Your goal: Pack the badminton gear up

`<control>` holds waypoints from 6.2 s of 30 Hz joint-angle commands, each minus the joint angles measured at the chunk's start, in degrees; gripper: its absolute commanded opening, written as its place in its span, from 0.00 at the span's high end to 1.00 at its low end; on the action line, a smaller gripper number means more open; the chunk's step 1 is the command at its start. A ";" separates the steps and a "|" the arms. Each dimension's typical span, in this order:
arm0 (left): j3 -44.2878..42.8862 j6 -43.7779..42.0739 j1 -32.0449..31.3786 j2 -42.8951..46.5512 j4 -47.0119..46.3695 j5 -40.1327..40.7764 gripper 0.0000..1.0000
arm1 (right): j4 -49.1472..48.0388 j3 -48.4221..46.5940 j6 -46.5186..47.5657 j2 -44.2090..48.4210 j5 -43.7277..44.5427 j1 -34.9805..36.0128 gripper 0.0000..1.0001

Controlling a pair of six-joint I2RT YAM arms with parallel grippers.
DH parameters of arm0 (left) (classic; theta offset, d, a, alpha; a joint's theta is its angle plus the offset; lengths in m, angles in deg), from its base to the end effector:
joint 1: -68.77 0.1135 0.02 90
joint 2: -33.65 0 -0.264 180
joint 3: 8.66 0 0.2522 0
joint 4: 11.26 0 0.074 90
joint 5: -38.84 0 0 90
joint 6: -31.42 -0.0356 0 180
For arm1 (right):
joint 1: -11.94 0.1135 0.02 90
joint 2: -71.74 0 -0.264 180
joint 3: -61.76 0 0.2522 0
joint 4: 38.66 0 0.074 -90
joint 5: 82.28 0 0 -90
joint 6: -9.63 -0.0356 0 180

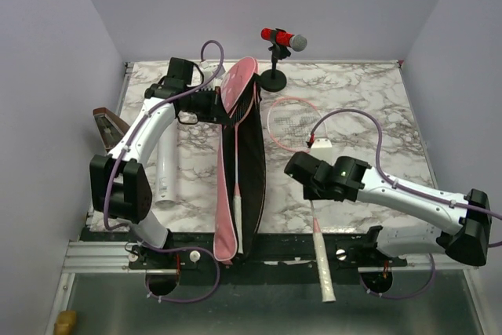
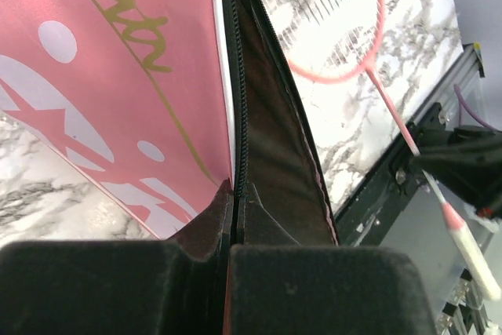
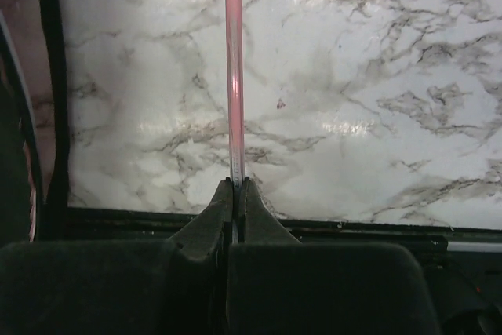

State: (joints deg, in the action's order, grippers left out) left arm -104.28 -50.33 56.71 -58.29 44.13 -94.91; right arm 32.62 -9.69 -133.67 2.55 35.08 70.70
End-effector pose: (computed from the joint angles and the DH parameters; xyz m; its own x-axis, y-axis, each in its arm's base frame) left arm 0.3297 -0.0956 0.3153 -0.8414 0.0738 -0.5353 0.4539 0.6340 -0.6261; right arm 0.1260 0.1762 0.2716 -0.8298 0.0050 -0.5580 -0.0146 0.9994 0.0306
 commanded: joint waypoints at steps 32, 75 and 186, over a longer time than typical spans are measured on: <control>-7.34 1.77 0.63 -8.25 -3.31 2.97 1.00 | 23.70 -26.85 -6.30 -21.94 10.70 22.71 1.00; -6.03 1.95 -1.13 -1.75 3.11 -6.44 1.00 | 1.91 -53.23 13.66 -48.76 16.24 10.50 1.00; 3.46 -7.37 -3.15 1.85 9.44 -16.97 0.68 | -41.51 -8.15 14.36 -11.58 -25.67 -8.84 0.99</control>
State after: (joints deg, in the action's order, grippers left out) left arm -103.47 -55.16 55.14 -59.45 50.73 -103.08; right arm -4.69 -16.62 -121.21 -9.14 11.32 62.46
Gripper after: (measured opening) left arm 0.191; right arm 0.019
